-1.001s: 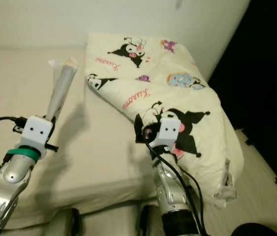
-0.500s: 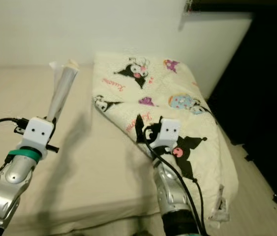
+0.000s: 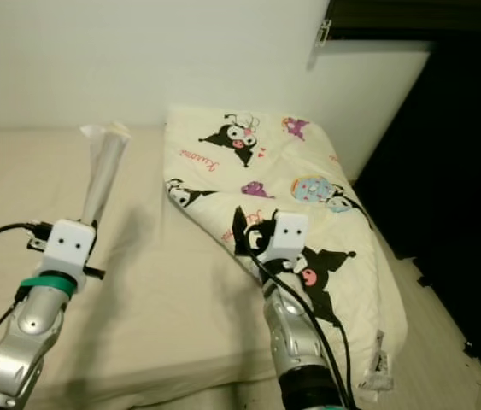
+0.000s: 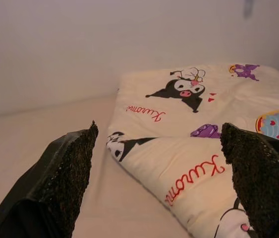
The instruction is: Clean up the room
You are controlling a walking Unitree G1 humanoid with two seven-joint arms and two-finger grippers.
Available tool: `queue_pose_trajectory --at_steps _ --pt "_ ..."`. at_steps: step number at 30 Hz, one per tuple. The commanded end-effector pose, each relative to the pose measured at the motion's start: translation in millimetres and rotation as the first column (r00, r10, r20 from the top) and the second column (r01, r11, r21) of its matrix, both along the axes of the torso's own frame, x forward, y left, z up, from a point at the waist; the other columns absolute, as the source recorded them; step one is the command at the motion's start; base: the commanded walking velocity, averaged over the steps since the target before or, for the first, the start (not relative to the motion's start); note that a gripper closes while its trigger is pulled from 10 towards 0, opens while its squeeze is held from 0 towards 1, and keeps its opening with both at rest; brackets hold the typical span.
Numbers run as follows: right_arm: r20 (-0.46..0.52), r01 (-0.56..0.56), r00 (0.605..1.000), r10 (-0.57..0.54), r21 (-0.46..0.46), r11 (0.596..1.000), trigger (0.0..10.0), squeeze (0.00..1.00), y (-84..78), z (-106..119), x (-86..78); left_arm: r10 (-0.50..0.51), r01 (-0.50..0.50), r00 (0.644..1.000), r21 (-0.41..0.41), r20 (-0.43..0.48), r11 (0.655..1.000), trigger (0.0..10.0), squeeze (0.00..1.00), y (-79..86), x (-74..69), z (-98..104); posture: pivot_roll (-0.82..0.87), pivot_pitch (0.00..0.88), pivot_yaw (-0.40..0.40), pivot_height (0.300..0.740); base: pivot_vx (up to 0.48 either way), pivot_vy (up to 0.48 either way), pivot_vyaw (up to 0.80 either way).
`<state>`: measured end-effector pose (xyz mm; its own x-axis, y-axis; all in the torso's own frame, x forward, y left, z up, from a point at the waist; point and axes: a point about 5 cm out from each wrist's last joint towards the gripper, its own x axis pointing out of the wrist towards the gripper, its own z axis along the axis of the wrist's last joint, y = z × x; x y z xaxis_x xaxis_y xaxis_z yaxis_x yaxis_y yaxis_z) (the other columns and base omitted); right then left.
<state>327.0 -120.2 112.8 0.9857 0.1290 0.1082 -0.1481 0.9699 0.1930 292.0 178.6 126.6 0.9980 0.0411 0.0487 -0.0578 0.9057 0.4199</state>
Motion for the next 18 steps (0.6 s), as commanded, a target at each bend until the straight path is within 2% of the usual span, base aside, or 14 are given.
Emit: queue_pose_trajectory --at_steps 1,18 --pt "-0.022 0.004 1.0 -0.004 0.0 1.0 10.0 0.0 -1.4 -7.6 -2.9 -0.008 0.007 0.998 0.018 0.064 1.0 10.0 0.0 -4.4 -1.6 8.6 0.13 0.0 -0.017 0.74 0.0 0.0 0.0" --pt "-0.029 -0.009 1.0 0.009 -0.006 1.0 10.0 0.0 2.0 -9.6 -1.7 0.011 -0.014 0.997 0.045 0.078 0.999 10.0 0.0 -0.3 -1.4 8.0 0.14 0.0 -0.019 0.74 0.0 0.339 0.0"
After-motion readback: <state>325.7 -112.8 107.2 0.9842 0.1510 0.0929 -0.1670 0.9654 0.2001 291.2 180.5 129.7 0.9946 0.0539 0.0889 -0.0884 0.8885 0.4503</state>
